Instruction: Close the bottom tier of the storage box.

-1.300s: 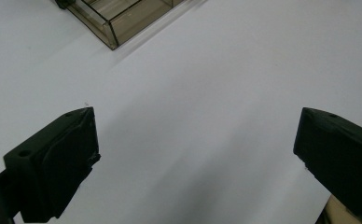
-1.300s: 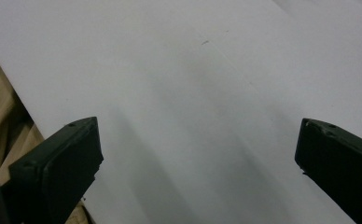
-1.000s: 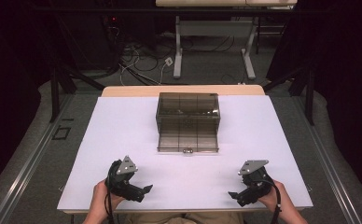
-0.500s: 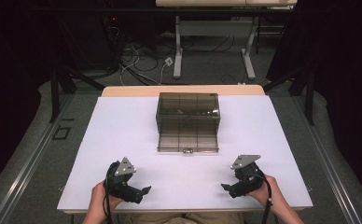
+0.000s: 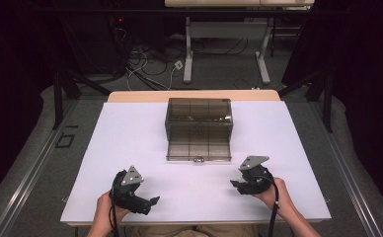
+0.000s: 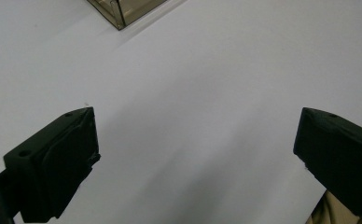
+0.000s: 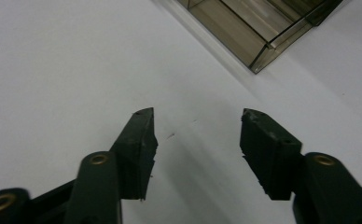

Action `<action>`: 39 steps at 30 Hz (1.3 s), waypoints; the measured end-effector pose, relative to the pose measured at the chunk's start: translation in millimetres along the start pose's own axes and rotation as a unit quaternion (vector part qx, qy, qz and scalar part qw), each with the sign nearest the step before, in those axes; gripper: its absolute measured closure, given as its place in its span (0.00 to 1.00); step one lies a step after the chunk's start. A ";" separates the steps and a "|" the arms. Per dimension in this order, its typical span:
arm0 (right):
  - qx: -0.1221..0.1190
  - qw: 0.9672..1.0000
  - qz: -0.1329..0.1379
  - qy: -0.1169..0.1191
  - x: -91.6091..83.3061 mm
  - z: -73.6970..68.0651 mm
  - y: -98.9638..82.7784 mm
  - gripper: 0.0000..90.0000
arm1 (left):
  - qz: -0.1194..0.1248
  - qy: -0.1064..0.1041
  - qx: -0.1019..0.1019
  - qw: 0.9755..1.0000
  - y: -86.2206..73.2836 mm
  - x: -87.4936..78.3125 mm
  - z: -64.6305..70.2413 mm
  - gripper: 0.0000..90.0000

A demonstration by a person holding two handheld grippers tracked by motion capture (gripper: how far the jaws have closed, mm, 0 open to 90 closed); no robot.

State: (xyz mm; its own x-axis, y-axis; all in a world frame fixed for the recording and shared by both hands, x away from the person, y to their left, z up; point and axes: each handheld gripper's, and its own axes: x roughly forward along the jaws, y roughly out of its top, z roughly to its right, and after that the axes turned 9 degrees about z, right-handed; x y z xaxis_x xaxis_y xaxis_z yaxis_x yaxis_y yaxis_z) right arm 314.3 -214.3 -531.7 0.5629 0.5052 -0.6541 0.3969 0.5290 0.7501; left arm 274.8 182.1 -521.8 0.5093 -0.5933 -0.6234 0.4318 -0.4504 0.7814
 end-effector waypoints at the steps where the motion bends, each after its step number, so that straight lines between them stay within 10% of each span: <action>1: 0.001 1.000 0.002 -0.002 1.7 0.7 1.2 0.57 | 0.000 0.000 0.000 1.000 0.0 -0.1 -0.2 0.00; 15: 0.008 1.000 0.010 -0.010 19.3 12.4 10.2 0.95 | -0.003 0.001 0.001 1.000 0.0 0.4 -0.7 0.00; 39: -0.001 1.000 0.009 -0.013 49.1 9.2 32.9 1.00 | -0.001 0.004 0.005 1.000 0.2 -0.3 -1.5 0.00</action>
State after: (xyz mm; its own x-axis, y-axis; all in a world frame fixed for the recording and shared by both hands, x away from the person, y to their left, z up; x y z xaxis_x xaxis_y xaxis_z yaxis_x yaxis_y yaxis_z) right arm 361.6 -178.3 -538.2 0.5882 0.4967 -0.6383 0.3860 0.5211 0.7612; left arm 275.8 183.2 -521.5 0.5143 -0.5873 -0.6250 0.4255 -0.4580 0.7805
